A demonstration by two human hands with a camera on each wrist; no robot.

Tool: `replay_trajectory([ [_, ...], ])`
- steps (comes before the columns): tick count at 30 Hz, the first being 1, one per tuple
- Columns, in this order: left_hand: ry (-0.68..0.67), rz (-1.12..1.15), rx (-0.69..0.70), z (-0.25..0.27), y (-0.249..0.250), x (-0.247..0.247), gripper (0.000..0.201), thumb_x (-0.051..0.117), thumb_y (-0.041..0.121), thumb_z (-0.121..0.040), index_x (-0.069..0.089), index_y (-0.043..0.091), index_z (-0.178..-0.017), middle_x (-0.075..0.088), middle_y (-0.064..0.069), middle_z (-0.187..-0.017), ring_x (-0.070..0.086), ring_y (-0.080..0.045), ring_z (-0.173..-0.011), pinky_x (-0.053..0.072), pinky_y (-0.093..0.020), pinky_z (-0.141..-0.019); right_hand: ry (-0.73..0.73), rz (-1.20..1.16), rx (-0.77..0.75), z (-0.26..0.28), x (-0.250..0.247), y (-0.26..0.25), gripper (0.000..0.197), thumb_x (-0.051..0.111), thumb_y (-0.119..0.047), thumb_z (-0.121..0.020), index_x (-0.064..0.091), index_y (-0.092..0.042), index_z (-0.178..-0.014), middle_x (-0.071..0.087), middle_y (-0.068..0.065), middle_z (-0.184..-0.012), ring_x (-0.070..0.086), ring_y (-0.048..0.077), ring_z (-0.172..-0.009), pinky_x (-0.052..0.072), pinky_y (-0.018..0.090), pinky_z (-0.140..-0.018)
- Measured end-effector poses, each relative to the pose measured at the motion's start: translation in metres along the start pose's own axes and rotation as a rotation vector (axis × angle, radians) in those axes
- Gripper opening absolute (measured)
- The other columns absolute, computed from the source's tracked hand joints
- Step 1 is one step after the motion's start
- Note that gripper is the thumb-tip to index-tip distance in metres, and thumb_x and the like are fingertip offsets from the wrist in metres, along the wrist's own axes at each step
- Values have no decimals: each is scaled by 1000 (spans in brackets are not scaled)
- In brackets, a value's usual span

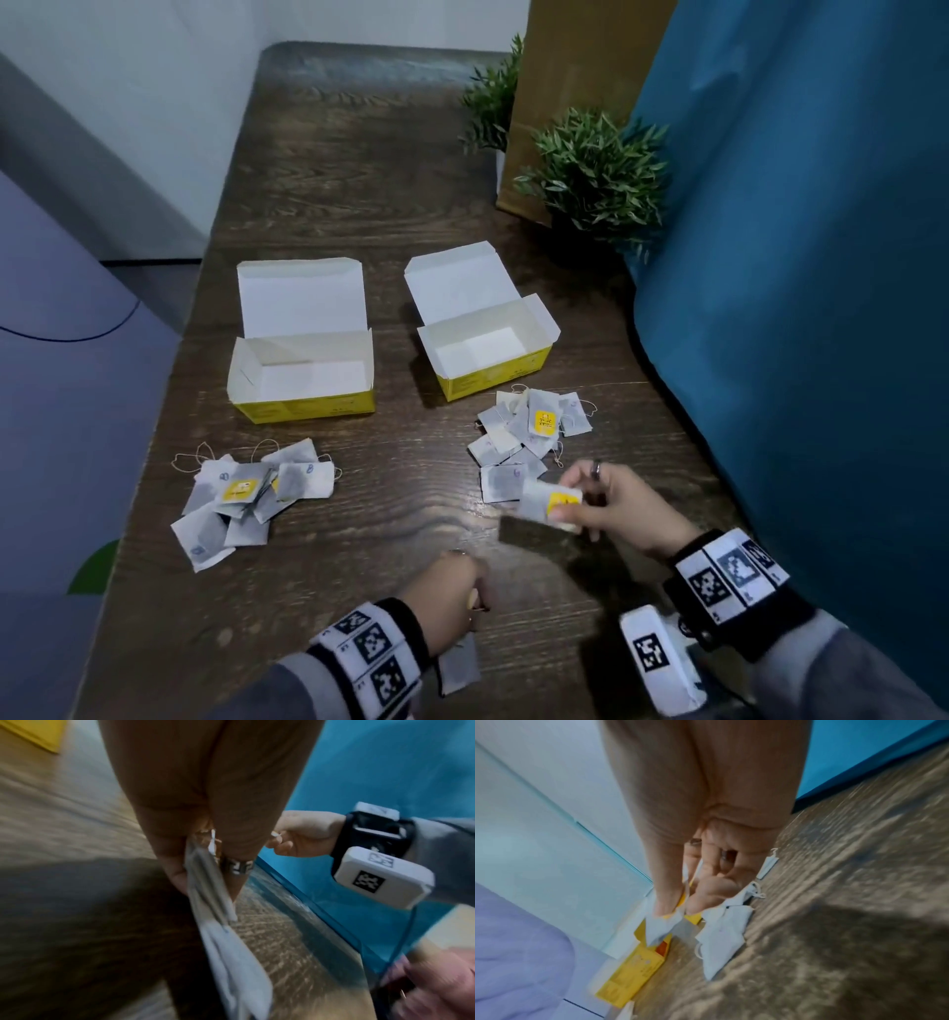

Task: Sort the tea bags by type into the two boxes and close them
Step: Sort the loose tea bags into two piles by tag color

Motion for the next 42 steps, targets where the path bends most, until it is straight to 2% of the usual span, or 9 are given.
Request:
replay_trajectory([
  [4, 175, 379, -99, 11, -26, -15, 37, 70, -5, -66, 57, 29, -65, 62, 14, -61, 57, 2, -64, 52, -22, -66, 281, 10, -343, 0, 11, -27, 23, 73, -1, -69, 60, -20, -68, 62, -2, -72, 59, 8, -68, 49, 17, -63],
  [6, 254, 465, -139, 18, -32, -25, 32, 76, -2, -66, 59, 25, -65, 62, 14, -55, 55, 7, -56, 46, -13, -59, 415, 117, -548, 3, 18, -42, 23, 67, 2, -67, 62, -20, -62, 60, -1, -80, 61, 5, -81, 46, 15, -72],
  [11, 345, 772, -231, 28, -55, -38, 20, 76, -6, -68, 64, 8, -75, 65, 3, -66, 58, -3, -60, 44, -8, -56, 586, 263, -807, 4, 26, -66, 28, 61, 23, -60, 60, -5, -61, 62, 6, -82, 64, 12, -83, 48, 18, -77],
  [14, 397, 925, -265, 29, -66, -39, 21, 72, -12, -68, 64, 5, -78, 64, -3, -69, 58, -3, -58, 47, -10, -55, 589, 202, -857, 3, 30, -70, 38, 64, 22, -63, 54, -14, -70, 66, 4, -82, 66, 16, -83, 52, 25, -76],
  [18, 454, 1106, -301, 31, -76, -43, 24, 67, -17, -71, 62, 4, -82, 62, -10, -78, 57, -16, -71, 51, -13, -55, 577, 113, -794, 2, 34, -72, 24, 67, -7, -72, 54, -27, -78, 67, 1, -79, 67, 11, -82, 52, 19, -77],
  [26, 553, 1182, -326, 50, -89, -45, 23, 65, -17, -73, 61, 3, -83, 63, -10, -80, 57, -18, -78, 51, -11, -57, 127, 445, -440, -53, 77, -72, 29, 64, 5, -69, 50, -20, -68, 49, -8, -70, 47, 0, -66, 35, 12, -62],
  [31, 614, 1192, -348, 68, -102, -49, 22, 66, -15, -73, 61, 3, -85, 64, -9, -82, 58, -18, -79, 52, -16, -62, 132, 520, -328, -103, 131, -85, 23, 66, -9, -78, 47, -20, -71, 48, -8, -69, 47, 9, -65, 39, 24, -61],
  [37, 683, 1144, -338, 89, -109, -59, 21, 68, -11, -73, 62, 4, -86, 64, -10, -84, 58, -17, -78, 51, -14, -62, -247, 570, -205, -124, 183, -83, 32, 69, -15, -81, 55, -14, -111, 66, 5, -96, 56, 12, -80, 46, 24, -76],
  [42, 751, 1161, -341, 98, -111, -67, 20, 67, -10, -75, 62, 8, -82, 65, -8, -84, 59, -15, -79, 50, -16, -65, -386, 407, -129, -104, 181, -67, 19, 60, -38, -87, 60, -22, -98, 64, -5, -92, 59, 9, -87, 49, 28, -80],
])
Point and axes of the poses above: each hand's wrist, its own z-axis away from the middle knuckle, its own x-axis out of the palm, y = z × x, the point moved 1 cm from there along -z, towards the middle knuckle
